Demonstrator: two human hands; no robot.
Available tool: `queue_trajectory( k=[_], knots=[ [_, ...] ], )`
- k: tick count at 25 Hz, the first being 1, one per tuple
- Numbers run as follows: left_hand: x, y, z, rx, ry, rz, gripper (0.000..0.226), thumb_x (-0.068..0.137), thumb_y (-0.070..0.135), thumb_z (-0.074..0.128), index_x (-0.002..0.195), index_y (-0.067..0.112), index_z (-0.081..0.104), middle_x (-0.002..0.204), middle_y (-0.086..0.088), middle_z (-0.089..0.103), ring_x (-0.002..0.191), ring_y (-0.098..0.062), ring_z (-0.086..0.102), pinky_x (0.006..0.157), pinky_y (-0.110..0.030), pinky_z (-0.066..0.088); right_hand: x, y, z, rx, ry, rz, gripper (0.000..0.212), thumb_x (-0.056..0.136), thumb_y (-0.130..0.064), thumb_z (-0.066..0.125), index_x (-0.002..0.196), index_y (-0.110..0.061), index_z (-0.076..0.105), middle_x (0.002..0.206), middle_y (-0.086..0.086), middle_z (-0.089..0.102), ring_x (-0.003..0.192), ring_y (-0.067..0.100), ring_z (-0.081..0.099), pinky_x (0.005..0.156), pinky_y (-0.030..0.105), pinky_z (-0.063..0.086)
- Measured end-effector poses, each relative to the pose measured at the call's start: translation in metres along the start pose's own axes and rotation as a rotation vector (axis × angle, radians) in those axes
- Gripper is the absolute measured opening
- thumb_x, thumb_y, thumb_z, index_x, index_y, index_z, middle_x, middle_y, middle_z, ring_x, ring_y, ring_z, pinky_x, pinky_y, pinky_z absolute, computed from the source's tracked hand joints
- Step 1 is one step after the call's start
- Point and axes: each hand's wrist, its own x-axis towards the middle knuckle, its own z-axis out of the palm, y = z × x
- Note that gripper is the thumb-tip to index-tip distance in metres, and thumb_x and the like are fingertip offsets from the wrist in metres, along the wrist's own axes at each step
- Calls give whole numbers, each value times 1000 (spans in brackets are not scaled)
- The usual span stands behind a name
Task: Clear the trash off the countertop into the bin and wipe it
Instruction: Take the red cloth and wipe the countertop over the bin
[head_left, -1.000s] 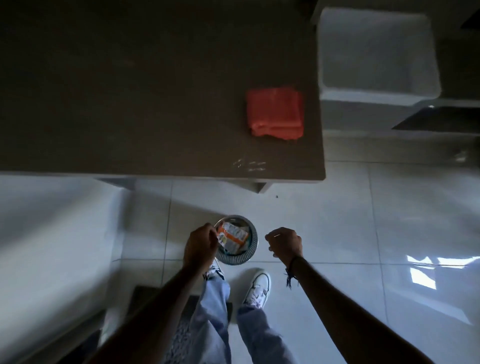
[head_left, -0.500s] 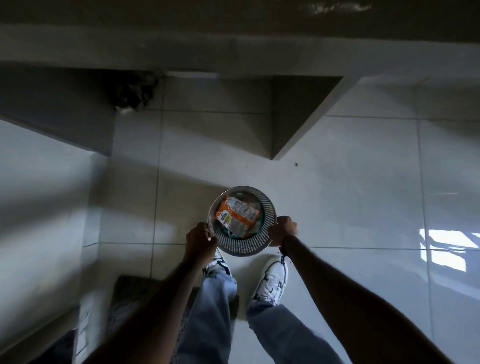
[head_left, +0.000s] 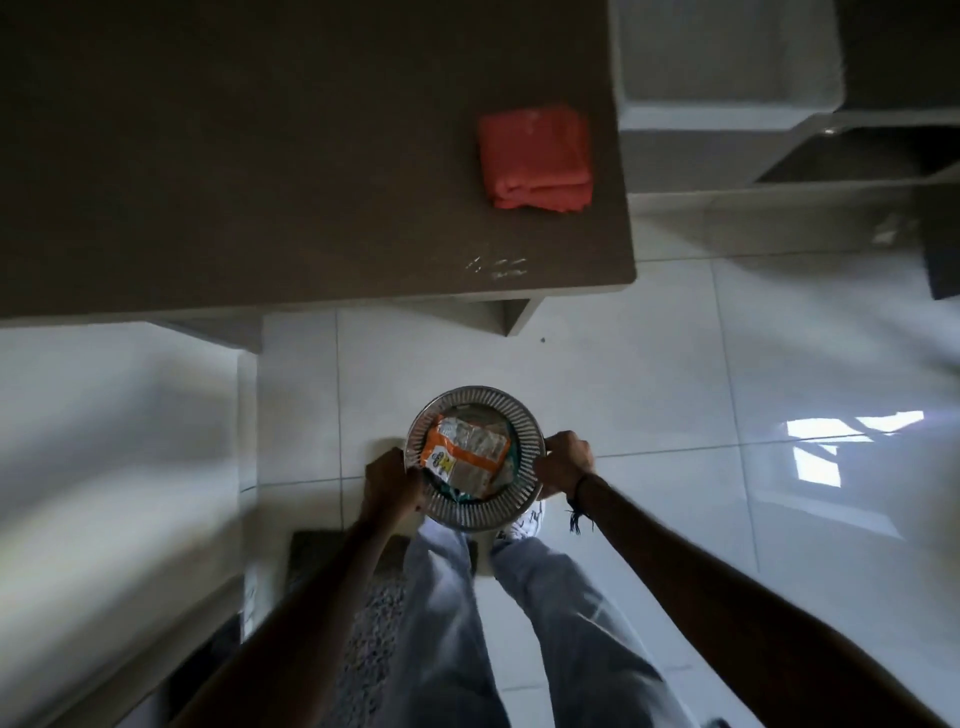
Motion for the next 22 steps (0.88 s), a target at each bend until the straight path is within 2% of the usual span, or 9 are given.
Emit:
queue_trajectory(
  k=[2, 4, 6, 9, 11, 14, 17, 19, 22],
  knots=[
    [-41, 17, -35, -38, -114, -38, 34, 99, 30, 55, 111, 2, 70, 110, -20, 77, 92, -32, 77, 82, -45, 66, -49, -16, -32, -33, 15, -42, 27, 81, -19, 62, 99, -9, 78, 104, 15, 75, 101, 32, 69, 81, 35, 56],
    [-72, 25, -60, -64, -175, -65, 36, 99, 34, 56, 114, 5, 68, 111, -17, 77, 95, -30, 77, 88, -48, 66, -85, -31, -53, -94, 5, -90, 31, 80, -25, 60, 99, -8, 77, 105, 16, 75, 104, 34, 69, 82, 35, 55],
    [-89, 31, -76, -144, -171, -117, 35, 99, 29, 59, 117, 0, 66, 112, -19, 76, 92, -30, 78, 84, -48, 67, -107, -45, -69, -116, 18, -125, 37, 75, -32, 60, 100, -12, 78, 108, 13, 75, 106, 33, 68, 83, 33, 54],
    [-91, 40, -97, -254, -191, -191, 37, 92, 28, 70, 112, -3, 69, 103, -21, 78, 81, -33, 81, 75, -51, 68, -120, -61, -88, -47, 153, -192, 32, 80, -30, 68, 109, -20, 78, 109, 3, 78, 108, 26, 70, 90, 32, 55],
    [-88, 47, -108, -287, -159, -221, 36, 93, 22, 70, 112, -8, 67, 101, -24, 77, 72, -36, 81, 65, -53, 68, -126, -73, -100, 8, 287, -285, 31, 80, -35, 72, 108, -22, 77, 99, -4, 81, 100, 19, 74, 90, 31, 57],
    [-84, 51, -117, -226, -122, -222, 34, 94, 18, 68, 114, -9, 62, 108, -28, 73, 75, -41, 79, 63, -56, 67, -134, -102, -123, 70, 524, -454, 25, 78, -35, 71, 101, -26, 76, 90, -9, 80, 83, 13, 76, 80, 33, 61],
    [-74, 53, -126, -159, -91, -191, 40, 94, 24, 64, 117, -9, 64, 114, -30, 72, 92, -43, 77, 77, -54, 67, -132, -146, -155, -17, 773, -584, 39, 75, -31, 71, 114, -27, 71, 103, -2, 78, 86, 23, 74, 71, 32, 60],
    [-66, 56, -131, -97, -57, -165, 44, 97, 29, 59, 120, -8, 65, 124, -30, 69, 105, -42, 74, 89, -49, 64, -122, -176, -181, -207, 863, -651, 59, 70, -29, 73, 128, -24, 63, 117, 5, 73, 97, 29, 71, 78, 35, 57],
    [-57, 61, -138, -122, -35, -168, 45, 99, 32, 55, 118, -7, 65, 122, -29, 71, 104, -41, 74, 90, -48, 64, -97, -215, -214, -560, 702, -657, 84, 71, -28, 74, 148, -19, 42, 148, 8, 51, 135, 30, 50, 104, 43, 44]
  ],
)
